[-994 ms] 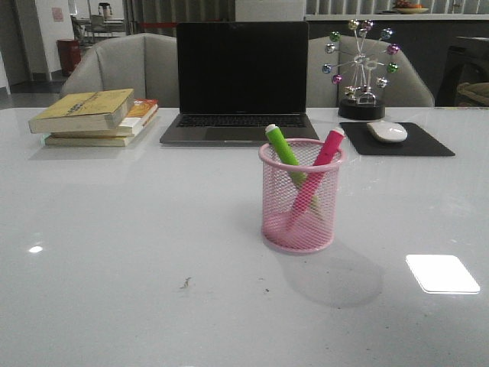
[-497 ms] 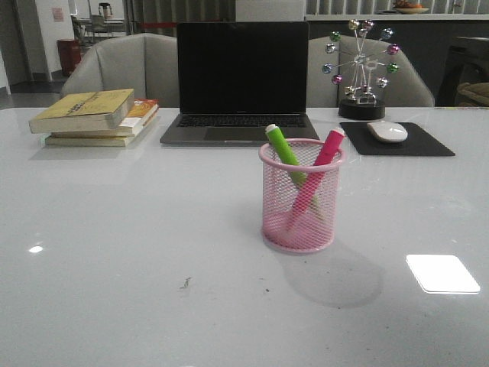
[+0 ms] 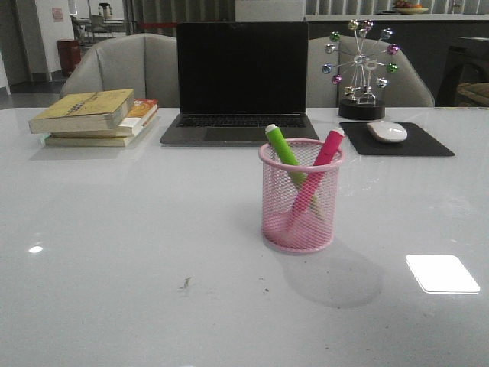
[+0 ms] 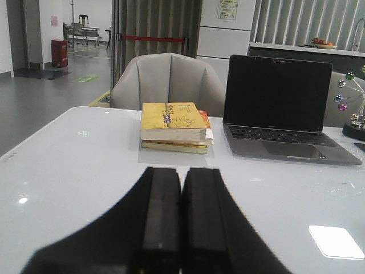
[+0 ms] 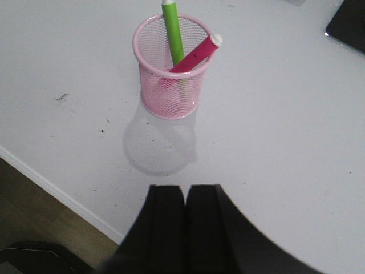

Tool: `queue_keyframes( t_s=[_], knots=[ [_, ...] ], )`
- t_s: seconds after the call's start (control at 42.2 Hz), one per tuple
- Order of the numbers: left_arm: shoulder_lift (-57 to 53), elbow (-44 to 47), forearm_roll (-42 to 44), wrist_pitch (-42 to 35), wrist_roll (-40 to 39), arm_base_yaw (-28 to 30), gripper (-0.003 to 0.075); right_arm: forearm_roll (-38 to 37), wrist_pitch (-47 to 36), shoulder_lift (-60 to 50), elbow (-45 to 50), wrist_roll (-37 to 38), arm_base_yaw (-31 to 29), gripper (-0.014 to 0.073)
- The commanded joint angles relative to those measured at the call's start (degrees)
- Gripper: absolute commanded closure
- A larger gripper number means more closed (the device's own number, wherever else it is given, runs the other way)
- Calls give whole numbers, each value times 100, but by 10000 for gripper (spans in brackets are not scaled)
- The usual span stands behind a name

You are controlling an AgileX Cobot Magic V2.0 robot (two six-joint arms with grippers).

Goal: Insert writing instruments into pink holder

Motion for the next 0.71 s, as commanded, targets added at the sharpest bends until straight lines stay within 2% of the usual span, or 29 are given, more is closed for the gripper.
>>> queue_keyframes(
  t_s=[0.0,0.497,0.592,0.687],
  knots=[
    [-96,-8,-46,-539,-28,-43,627,-90,-359,-26,-159,-45,-11,536],
    [-96,-8,-46,-539,-28,-43,627,-79,-451,-131,-79,-45,-25,536],
    [-96,-8,-46,-539,-28,-43,627,-83,-776,-477,210,-85,-380,536],
    [-96,-8,-46,-539,-28,-43,628,-83,-1497,-1120,777,-85,-913,536]
  ],
)
